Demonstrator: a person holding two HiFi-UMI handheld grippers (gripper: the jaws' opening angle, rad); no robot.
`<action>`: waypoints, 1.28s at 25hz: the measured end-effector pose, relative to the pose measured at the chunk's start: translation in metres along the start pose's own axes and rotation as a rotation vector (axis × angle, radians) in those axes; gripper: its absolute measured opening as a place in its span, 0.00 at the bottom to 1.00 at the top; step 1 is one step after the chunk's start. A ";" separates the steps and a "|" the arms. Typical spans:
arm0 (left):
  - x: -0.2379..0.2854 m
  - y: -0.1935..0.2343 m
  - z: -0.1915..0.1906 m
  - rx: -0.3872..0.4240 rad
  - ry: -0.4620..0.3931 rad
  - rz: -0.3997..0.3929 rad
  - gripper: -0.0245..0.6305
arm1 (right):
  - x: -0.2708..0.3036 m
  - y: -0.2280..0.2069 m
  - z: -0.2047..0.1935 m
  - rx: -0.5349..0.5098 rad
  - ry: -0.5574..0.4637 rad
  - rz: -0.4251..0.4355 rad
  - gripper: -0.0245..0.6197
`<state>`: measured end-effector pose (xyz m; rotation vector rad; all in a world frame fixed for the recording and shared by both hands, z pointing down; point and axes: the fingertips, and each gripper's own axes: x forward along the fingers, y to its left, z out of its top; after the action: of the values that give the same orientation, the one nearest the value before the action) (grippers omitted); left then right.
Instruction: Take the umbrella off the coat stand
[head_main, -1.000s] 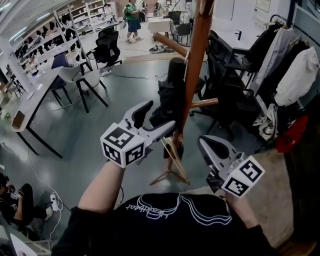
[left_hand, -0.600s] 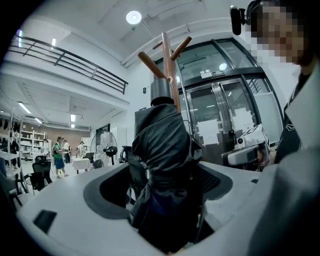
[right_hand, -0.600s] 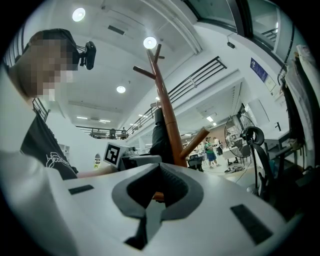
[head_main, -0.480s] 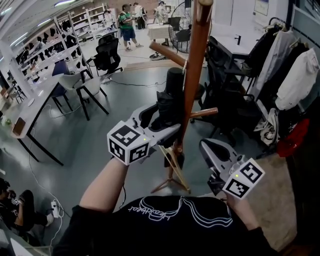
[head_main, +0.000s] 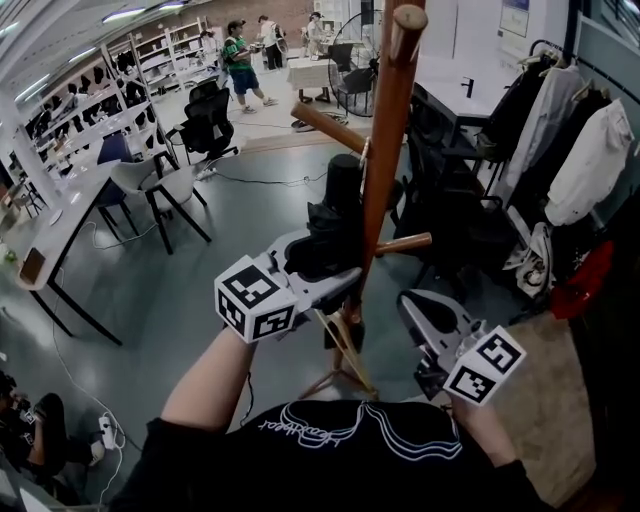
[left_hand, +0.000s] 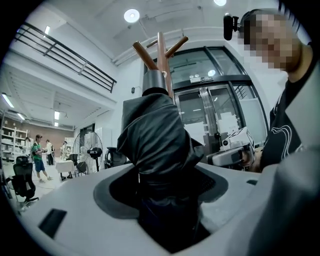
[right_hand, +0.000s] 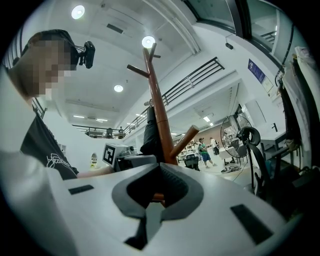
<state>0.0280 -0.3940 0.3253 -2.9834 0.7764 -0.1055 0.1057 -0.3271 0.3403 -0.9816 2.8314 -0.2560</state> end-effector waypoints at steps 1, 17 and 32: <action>0.001 0.000 -0.001 -0.002 -0.003 -0.002 0.49 | 0.000 -0.002 -0.001 0.001 0.001 -0.001 0.04; -0.003 0.002 -0.002 -0.046 -0.022 -0.032 0.43 | 0.002 -0.007 -0.014 0.023 0.029 -0.029 0.04; -0.016 0.007 0.009 -0.080 -0.035 -0.078 0.43 | 0.005 0.011 -0.009 0.044 0.015 -0.125 0.04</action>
<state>0.0115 -0.3919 0.3147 -3.0827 0.6770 -0.0258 0.0937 -0.3201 0.3462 -1.1538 2.7685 -0.3381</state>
